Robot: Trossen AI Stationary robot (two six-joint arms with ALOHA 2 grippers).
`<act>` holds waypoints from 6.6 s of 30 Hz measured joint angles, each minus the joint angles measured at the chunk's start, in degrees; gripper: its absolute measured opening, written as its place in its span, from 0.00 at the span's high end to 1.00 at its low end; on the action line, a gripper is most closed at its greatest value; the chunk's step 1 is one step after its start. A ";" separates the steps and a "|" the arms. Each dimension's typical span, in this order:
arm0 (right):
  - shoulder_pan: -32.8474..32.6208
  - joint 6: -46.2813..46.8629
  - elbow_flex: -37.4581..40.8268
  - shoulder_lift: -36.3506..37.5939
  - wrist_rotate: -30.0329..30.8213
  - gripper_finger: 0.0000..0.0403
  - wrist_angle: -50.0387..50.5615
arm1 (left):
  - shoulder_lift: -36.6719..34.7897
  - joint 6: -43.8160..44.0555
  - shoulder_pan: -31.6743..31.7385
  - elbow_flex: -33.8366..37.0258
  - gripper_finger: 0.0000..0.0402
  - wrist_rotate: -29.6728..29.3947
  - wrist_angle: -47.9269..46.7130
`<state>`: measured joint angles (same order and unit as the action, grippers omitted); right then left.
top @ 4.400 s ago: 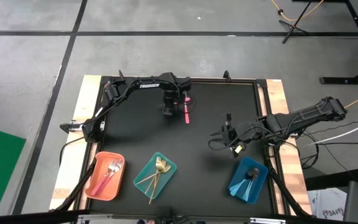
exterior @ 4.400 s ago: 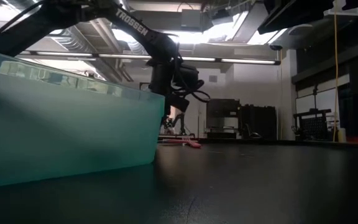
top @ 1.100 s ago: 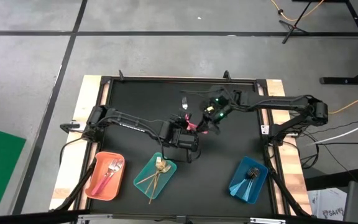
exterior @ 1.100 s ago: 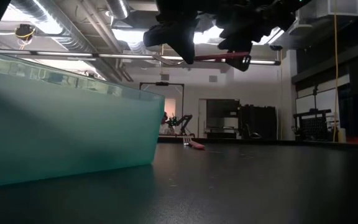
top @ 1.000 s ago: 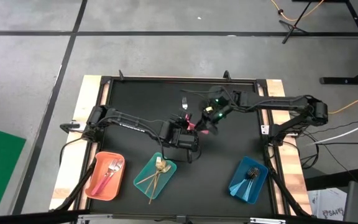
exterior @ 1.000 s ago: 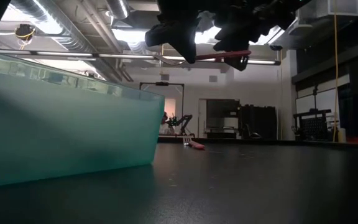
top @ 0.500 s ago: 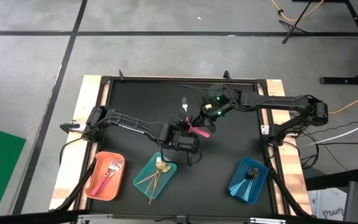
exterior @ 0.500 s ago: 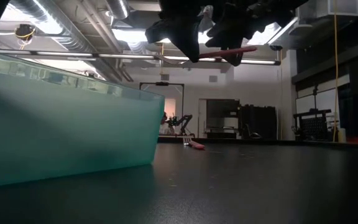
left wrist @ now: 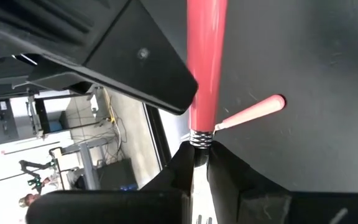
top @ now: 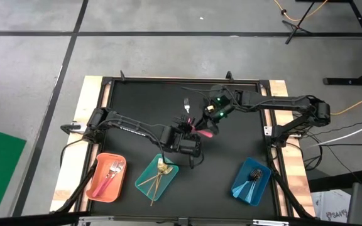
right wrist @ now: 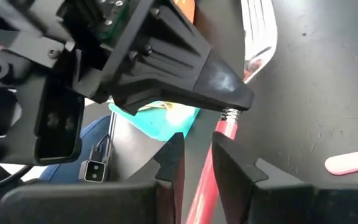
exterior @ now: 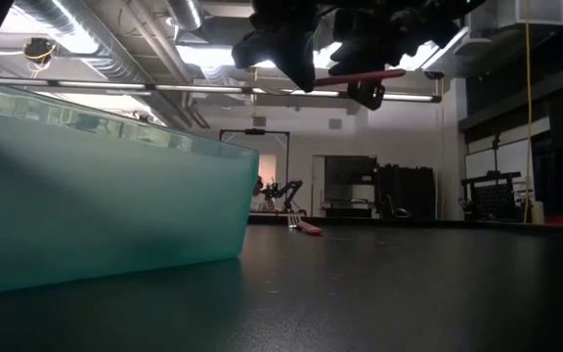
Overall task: Sort silverware by color (type)
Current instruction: Put the pink fork into the orange bin
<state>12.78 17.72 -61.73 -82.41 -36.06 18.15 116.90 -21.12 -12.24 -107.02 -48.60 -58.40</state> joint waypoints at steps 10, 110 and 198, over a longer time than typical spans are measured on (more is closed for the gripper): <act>0.00 0.00 0.00 0.02 -0.52 0.81 0.03 | 0.02 -0.17 -0.08 0.02 0.94 0.51 1.06; 1.11 -1.82 -1.57 0.02 1.93 0.98 11.69 | -0.07 -7.54 1.08 0.00 0.87 -0.80 8.29; 2.62 -7.75 -1.66 19.52 19.96 1.00 24.98 | 4.45 83.28 10.37 10.76 0.76 44.47 34.33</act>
<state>15.40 9.97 -63.40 -62.89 -16.10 43.13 121.35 62.16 -1.87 -96.27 -4.13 -24.07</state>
